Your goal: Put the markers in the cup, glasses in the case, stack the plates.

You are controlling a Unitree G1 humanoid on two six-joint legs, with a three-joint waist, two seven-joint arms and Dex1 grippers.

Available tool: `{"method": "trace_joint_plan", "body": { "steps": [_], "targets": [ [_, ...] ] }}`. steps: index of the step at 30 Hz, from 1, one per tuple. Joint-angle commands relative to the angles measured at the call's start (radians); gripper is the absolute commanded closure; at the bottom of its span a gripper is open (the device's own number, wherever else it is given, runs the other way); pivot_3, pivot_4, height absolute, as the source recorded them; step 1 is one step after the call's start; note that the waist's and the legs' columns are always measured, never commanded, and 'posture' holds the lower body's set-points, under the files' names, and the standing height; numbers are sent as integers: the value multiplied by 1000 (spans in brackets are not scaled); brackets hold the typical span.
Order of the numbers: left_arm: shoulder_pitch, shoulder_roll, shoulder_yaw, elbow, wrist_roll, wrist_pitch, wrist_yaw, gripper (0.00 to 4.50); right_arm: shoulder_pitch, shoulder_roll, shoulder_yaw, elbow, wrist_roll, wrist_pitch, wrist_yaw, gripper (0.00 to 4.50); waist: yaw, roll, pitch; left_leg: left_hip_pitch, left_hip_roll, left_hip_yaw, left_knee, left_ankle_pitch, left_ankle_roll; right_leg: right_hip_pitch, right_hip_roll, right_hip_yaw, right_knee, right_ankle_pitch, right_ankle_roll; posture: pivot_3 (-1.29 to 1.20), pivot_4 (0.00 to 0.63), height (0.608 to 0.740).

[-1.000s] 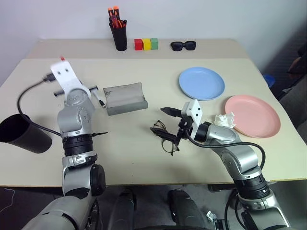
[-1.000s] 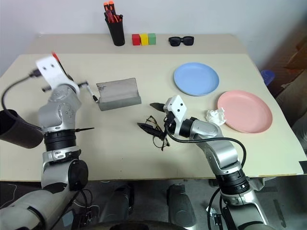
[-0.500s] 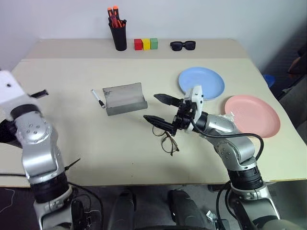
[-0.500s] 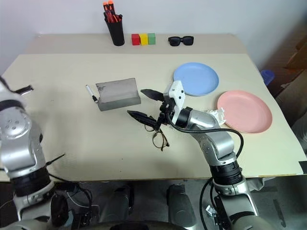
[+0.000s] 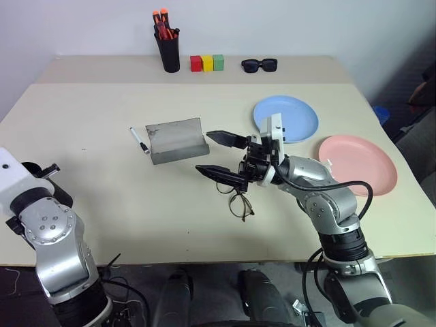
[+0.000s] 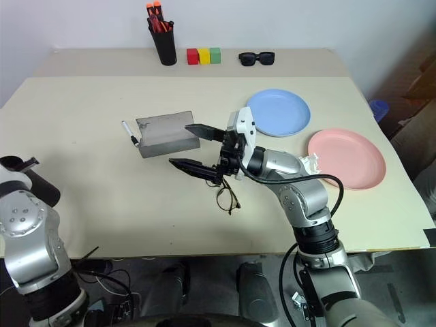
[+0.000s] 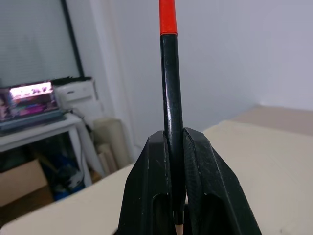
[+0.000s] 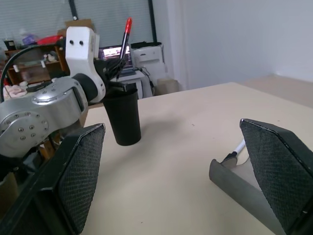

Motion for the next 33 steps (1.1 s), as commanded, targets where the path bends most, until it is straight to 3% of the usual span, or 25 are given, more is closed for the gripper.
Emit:
{"method": "trace_joint_plan", "body": {
  "steps": [1,17,22,33],
  "targets": [
    [16,-17,-4,-43,26,-29,12,4460,-26,12,3,-14,-1,-23,6,0,0,0,0,0,0,0,0,0,0,0,0,0,0,0,0,0,150,740],
    [42,-73,-12,16,38,-72,20,4460,-14,9,7,-26,-13,-29,-3,0,0,0,0,0,0,0,0,0,0,0,0,0,0,0,-1,0,150,740],
    [45,-81,-14,22,39,-68,23,2420,-12,7,8,-31,-12,-24,-3,0,0,0,0,0,0,0,0,0,0,0,0,0,0,0,-1,0,150,740],
    [29,-71,-24,18,40,-71,20,2420,-9,6,10,-31,-11,-22,-1,0,0,0,0,0,0,0,0,0,0,0,0,0,0,0,-1,0,150,740]
  ]
}}
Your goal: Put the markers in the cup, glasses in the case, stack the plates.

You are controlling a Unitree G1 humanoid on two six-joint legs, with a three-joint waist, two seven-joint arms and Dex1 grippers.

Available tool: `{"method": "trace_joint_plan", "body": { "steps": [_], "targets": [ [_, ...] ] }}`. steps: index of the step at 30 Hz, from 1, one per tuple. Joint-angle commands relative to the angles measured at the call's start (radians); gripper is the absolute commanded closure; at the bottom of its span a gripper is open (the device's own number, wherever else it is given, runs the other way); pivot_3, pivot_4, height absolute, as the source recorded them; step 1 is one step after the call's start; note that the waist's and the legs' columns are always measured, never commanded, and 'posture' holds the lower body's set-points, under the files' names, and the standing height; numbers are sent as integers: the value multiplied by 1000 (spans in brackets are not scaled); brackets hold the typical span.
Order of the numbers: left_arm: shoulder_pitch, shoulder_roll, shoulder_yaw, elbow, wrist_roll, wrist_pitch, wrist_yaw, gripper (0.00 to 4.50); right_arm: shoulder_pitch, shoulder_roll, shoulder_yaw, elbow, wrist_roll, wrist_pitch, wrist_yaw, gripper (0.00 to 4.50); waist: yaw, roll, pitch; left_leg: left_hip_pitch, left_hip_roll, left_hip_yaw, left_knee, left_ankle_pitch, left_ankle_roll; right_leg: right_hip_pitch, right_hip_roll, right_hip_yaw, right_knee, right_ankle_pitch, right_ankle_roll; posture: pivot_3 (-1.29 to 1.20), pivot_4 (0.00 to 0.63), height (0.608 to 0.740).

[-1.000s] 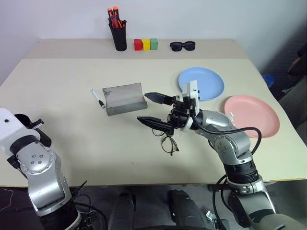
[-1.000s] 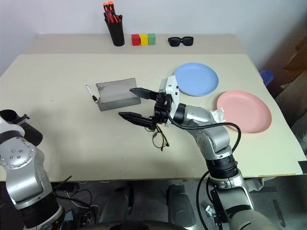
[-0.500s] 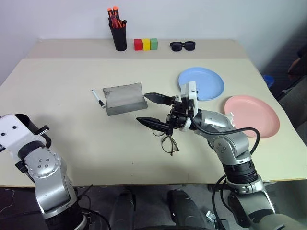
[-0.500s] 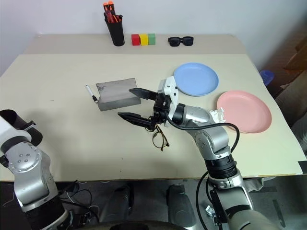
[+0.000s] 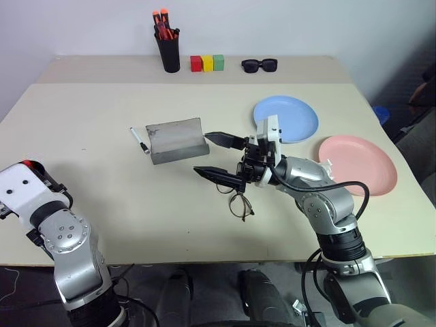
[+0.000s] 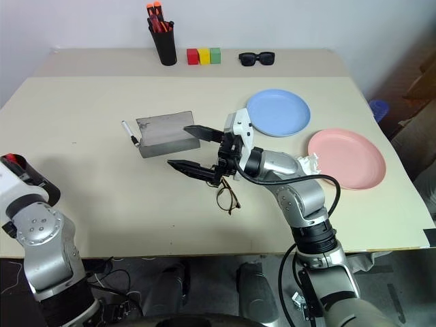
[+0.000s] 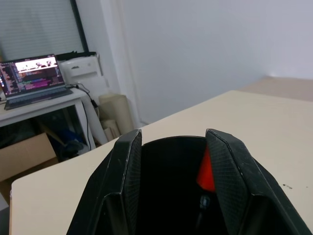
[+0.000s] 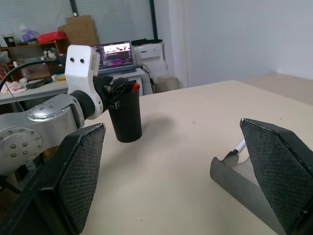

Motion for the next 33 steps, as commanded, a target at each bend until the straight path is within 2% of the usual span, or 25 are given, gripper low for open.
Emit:
{"method": "trace_joint_plan", "body": {
  "steps": [1,4,8,12,15,18,26,33],
  "targets": [
    [-29,33,-16,-26,21,-18,-14,2420,-10,3,-1,-36,8,-7,1,0,0,0,0,0,0,0,0,0,0,0,0,0,0,0,0,0,150,740],
    [-110,88,-71,-29,-5,8,-87,2420,-11,3,-3,-34,9,-7,1,0,4,0,0,0,0,0,0,0,0,0,0,0,0,0,0,0,150,740],
    [-237,143,-164,4,-61,128,-214,2420,-12,2,-5,-32,7,-7,-3,0,5,0,0,-1,0,0,0,0,0,0,0,0,-1,0,0,0,150,740],
    [-370,137,-177,85,-86,457,-237,2420,-14,0,-8,-27,0,-10,-11,0,-3,0,0,0,0,0,0,0,0,0,0,0,0,1,1,0,150,740],
    [-472,128,-165,201,-81,652,-219,1489,-11,-1,-7,-24,-6,-13,-15,0,-5,0,0,0,0,0,-1,0,0,-1,1,0,0,2,4,0,150,740],
    [-572,117,-137,344,-74,738,-179,64,-6,-1,-6,-26,-10,-14,-19,0,-2,0,0,-1,0,-1,-2,0,0,-2,1,-1,1,2,5,0,150,740],
    [-773,97,-88,654,-125,745,-169,64,4,-2,-6,-29,-21,-19,-28,0,0,0,0,-1,0,-2,-1,0,0,-2,1,-1,0,2,5,0,150,740],
    [-870,85,-39,848,-146,735,-116,64,14,-8,-7,-39,-23,-15,-32,0,-2,0,0,-1,0,-2,-3,0,0,-2,1,-1,0,2,6,0,150,740]
  ]
}}
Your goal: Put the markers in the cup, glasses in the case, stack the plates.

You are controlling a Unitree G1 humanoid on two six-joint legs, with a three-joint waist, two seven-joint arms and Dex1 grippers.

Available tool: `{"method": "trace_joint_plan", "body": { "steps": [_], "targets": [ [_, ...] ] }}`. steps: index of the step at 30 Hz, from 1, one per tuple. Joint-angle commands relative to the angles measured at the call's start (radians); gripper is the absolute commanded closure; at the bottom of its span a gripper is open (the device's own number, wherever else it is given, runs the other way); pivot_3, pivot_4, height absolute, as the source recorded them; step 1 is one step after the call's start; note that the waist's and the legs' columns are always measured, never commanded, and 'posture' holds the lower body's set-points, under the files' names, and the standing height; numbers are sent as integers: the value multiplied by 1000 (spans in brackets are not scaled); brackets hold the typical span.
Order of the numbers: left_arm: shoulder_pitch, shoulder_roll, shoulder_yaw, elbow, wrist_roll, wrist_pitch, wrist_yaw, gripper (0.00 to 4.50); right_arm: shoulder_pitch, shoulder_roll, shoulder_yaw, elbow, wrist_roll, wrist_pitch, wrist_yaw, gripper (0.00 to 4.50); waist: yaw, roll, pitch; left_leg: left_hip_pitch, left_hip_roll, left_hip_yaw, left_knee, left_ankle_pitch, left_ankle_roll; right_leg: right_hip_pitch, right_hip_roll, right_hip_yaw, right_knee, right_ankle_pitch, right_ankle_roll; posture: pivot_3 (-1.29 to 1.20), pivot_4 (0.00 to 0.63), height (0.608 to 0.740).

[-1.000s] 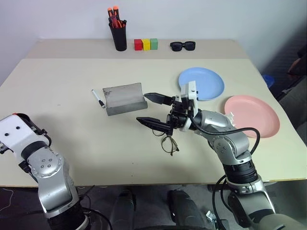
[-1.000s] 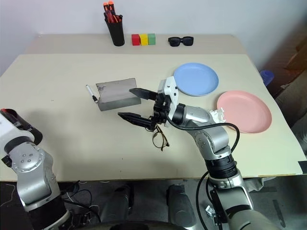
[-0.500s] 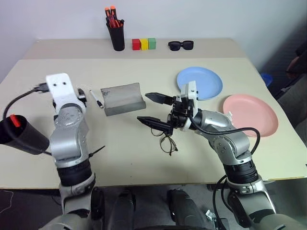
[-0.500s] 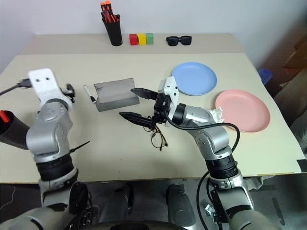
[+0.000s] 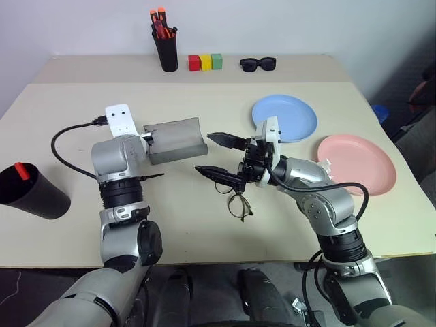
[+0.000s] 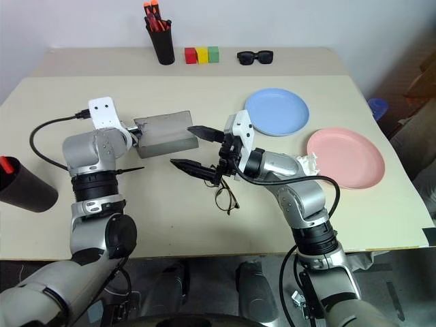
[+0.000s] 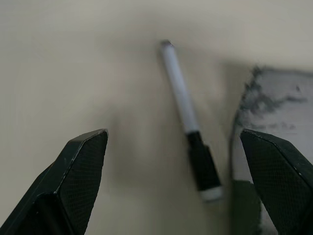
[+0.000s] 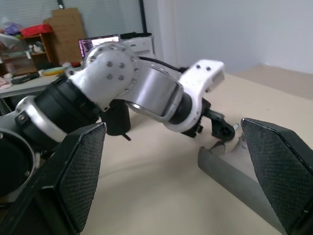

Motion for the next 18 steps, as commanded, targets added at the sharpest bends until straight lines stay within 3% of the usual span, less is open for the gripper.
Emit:
{"method": "trace_joint_plan", "body": {
  "steps": [1,7,8,10,17,18],
  "targets": [
    [-47,8,11,46,-7,-10,29,64,2,-2,-8,-40,5,-11,-2,0,1,0,0,0,0,0,0,0,0,0,0,0,0,0,0,0,150,740],
    [-91,7,92,154,-32,-60,120,64,14,-14,-2,-50,3,-4,3,0,2,0,0,0,0,0,0,0,0,0,0,0,0,0,0,0,150,740],
    [-95,9,100,166,-35,-66,131,291,15,-15,-1,-49,2,-4,3,0,1,0,0,0,0,0,0,0,0,0,0,0,0,0,0,0,150,740],
    [-100,15,113,184,-37,-79,157,922,17,-16,1,-49,1,-4,4,0,1,0,0,0,0,0,0,0,0,0,0,0,0,0,0,0,150,740],
    [-99,20,122,196,-51,-99,203,4372,18,-18,4,-50,-1,-3,5,0,0,0,0,0,0,0,-1,0,0,0,0,0,0,0,0,0,150,740],
    [-98,19,120,193,-54,-101,203,4480,17,-18,4,-50,-1,-3,5,0,1,0,0,0,0,0,-1,0,-1,0,0,0,0,0,0,0,150,740]
  ]
}}
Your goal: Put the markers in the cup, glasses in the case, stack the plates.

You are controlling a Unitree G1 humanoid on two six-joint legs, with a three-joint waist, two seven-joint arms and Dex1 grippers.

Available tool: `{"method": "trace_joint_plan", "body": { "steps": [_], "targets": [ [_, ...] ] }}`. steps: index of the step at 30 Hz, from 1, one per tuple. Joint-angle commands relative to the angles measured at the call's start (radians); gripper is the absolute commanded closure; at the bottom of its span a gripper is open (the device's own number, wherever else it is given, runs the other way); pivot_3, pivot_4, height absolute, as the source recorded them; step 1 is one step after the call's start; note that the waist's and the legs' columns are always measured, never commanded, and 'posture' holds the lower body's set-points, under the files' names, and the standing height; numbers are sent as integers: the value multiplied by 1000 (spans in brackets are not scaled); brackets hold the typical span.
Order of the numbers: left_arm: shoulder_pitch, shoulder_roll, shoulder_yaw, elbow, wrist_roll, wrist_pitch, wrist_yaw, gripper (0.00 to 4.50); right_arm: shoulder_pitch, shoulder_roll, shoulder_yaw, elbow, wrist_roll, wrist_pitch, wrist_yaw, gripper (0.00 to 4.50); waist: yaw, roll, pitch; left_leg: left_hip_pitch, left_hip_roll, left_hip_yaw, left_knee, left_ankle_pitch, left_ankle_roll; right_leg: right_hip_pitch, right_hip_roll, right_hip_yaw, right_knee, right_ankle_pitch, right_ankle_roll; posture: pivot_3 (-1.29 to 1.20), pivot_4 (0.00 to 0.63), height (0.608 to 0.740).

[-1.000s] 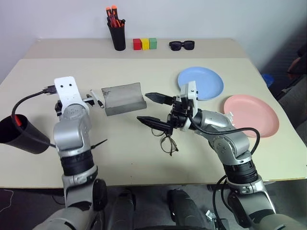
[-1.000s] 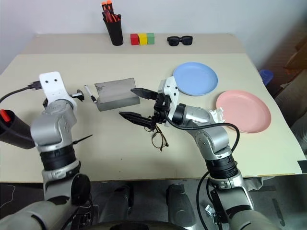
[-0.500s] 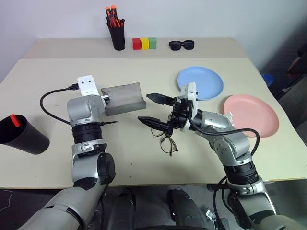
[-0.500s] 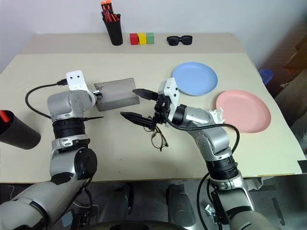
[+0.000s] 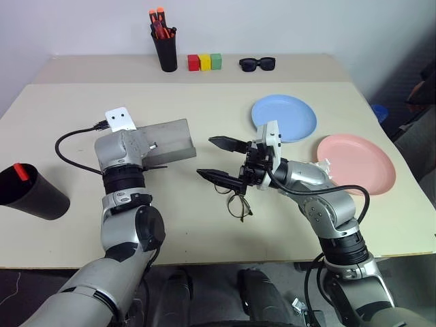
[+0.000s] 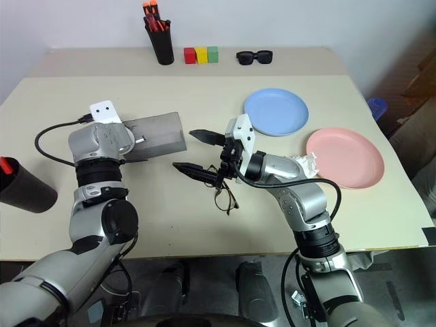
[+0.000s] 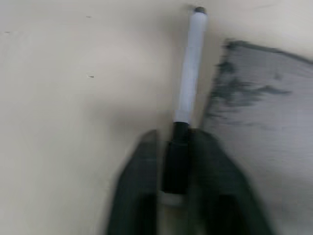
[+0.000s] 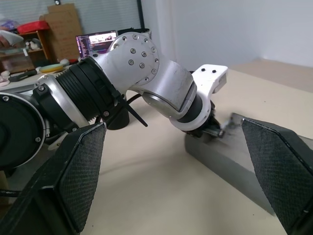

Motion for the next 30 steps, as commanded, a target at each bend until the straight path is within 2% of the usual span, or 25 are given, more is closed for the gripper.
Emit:
{"method": "trace_joint_plan", "body": {
  "steps": [1,5,9,14,21,27,30],
  "targets": [
    [0,9,4,-19,-14,-22,17,4480,-4,-9,0,-41,1,-4,3,0,1,0,0,0,0,0,0,0,0,0,0,0,0,0,0,0,150,740],
    [19,-4,-9,-82,-34,-115,9,4480,-10,-31,20,-26,-37,-1,0,0,3,0,0,0,0,0,0,0,-1,0,0,0,0,0,0,0,150,740],
    [46,0,-23,-150,-63,-176,-35,4480,-26,-63,57,39,-152,-35,-33,0,3,0,0,0,0,0,0,1,-1,0,0,0,0,0,0,0,150,740],
    [83,-5,-42,-215,-97,-163,-96,4480,-28,-69,65,86,-209,-68,-34,0,3,0,0,-1,0,0,0,1,-1,0,0,0,0,0,0,0,150,740],
    [117,-3,-64,-255,-97,-131,-102,4480,-26,-54,68,95,-227,-82,-25,0,3,0,0,-1,0,0,0,1,-1,0,0,0,0,0,0,0,150,740],
    [145,8,-131,-267,-78,-16,-136,4480,-25,-52,65,96,-230,-85,-21,0,3,0,0,-1,0,0,0,1,-1,0,0,0,0,0,0,0,150,740],
    [151,3,-138,-270,-69,12,-125,3054,-26,-51,64,98,-231,-86,-21,0,3,0,0,-1,0,0,0,1,-1,0,0,0,0,0,0,0,150,740]
  ]
}}
